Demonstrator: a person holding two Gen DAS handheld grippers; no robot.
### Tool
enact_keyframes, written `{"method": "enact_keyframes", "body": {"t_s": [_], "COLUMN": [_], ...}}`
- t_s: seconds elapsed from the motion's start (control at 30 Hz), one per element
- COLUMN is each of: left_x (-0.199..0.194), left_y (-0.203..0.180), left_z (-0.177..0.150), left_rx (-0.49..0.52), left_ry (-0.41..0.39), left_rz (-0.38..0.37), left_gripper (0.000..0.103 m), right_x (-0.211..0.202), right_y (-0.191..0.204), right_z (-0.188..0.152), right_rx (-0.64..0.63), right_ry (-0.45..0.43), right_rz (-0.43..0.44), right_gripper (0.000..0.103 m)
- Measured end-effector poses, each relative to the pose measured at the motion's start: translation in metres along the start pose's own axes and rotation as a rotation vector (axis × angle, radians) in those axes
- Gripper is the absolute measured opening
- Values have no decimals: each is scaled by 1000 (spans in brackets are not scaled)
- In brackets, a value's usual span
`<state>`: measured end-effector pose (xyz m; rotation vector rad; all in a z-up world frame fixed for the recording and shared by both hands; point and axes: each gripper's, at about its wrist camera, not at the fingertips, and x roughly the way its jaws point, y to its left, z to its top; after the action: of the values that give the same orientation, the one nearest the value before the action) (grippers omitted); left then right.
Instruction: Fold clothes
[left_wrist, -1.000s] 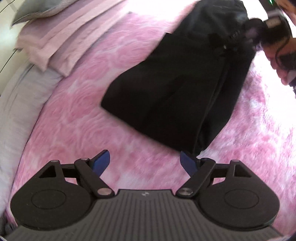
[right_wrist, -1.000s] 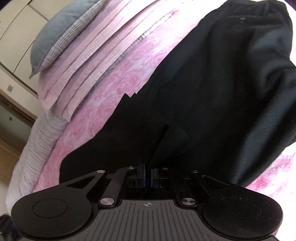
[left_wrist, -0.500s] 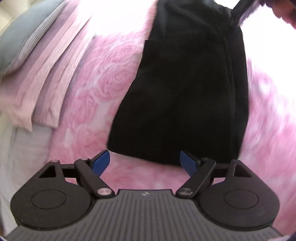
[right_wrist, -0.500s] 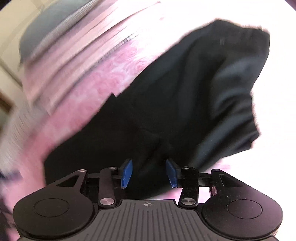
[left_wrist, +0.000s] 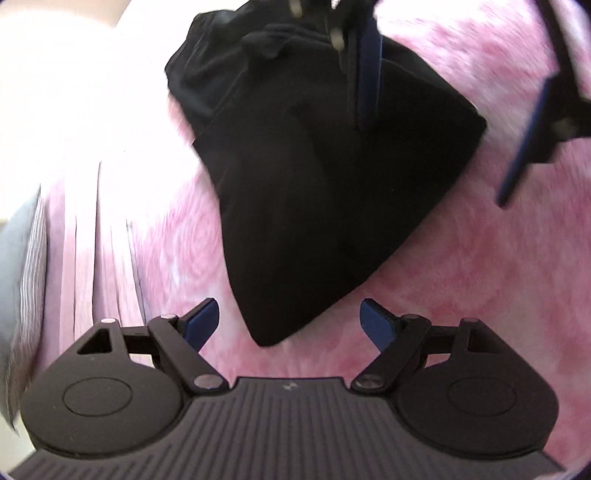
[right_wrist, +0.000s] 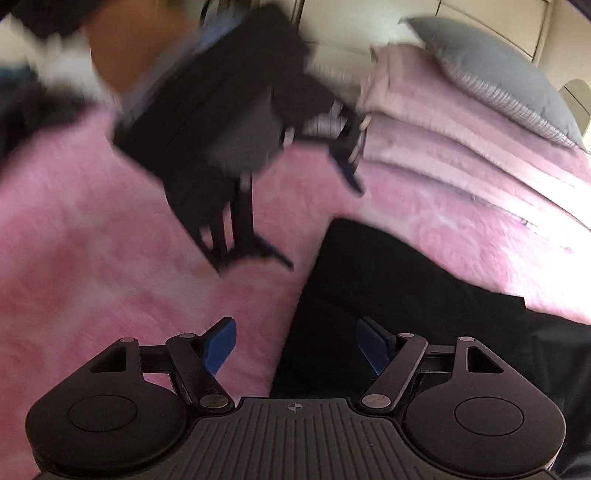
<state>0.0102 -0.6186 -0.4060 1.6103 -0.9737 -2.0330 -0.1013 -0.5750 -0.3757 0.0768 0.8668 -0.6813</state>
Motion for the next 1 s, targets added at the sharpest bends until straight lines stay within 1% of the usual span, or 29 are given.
{"method": "enact_keyframes", "body": {"t_s": [0.03,0.1,0.17,0.2,0.23,0.37,0.5,0.57,0.63,0.67,0.7,0.8,0.87,0.9,0.93,1.0], "left_x": [3,10,15,17,20,29,38,44,48,49,50,49,48,47,47,47], "left_y": [-2,-6,-10,-12,-13,-12,-5,-4,-3,-3,-2,-2,2,7,14,31], "left_z": [-2,-5,-7,-9,-12,-20,-22,-22,-19,-18,-17,-15,-13,-11,-9,-4], "left_rx": [28,69,117,146,176,269,331,362,369,356,344,314,279,246,206,112], "left_ry": [-12,-37,-69,-86,-105,-161,-187,-201,-196,-186,-177,-152,-137,-131,-125,-110], "left_rz": [0,-7,-11,-8,-2,19,26,42,51,34,17,-16,-33,-46,-66,-118], "left_gripper": [81,81,81,83,83,84,83,82,73,64,49,27,20,18,18,16], "right_x": [11,12,2,-1,-4,0,-3,-2,1,2,4,2,-7,-13,-14,-16], "right_y": [2,0,3,4,5,8,18,21,21,21,21,23,25,27,30,36], "right_z": [-3,-17,-28,-30,-32,-29,-31,-33,-34,-36,-38,-42,-43,-44,-42,-41], "right_rx": [-7,-23,-81,-107,-134,-186,-218,-233,-236,-243,-258,-306,-316,-326,-341,-363], "right_ry": [60,148,164,167,171,165,130,111,75,62,50,27,20,-2,-37,-113], "right_rz": [-19,-76,-111,-120,-128,-137,-146,-141,-140,-144,-149,-169,-186,-187,-191,-212], "right_gripper": [74,71,68,57,54,54,55,55,55,55,55,57,58,60,71,83]}}
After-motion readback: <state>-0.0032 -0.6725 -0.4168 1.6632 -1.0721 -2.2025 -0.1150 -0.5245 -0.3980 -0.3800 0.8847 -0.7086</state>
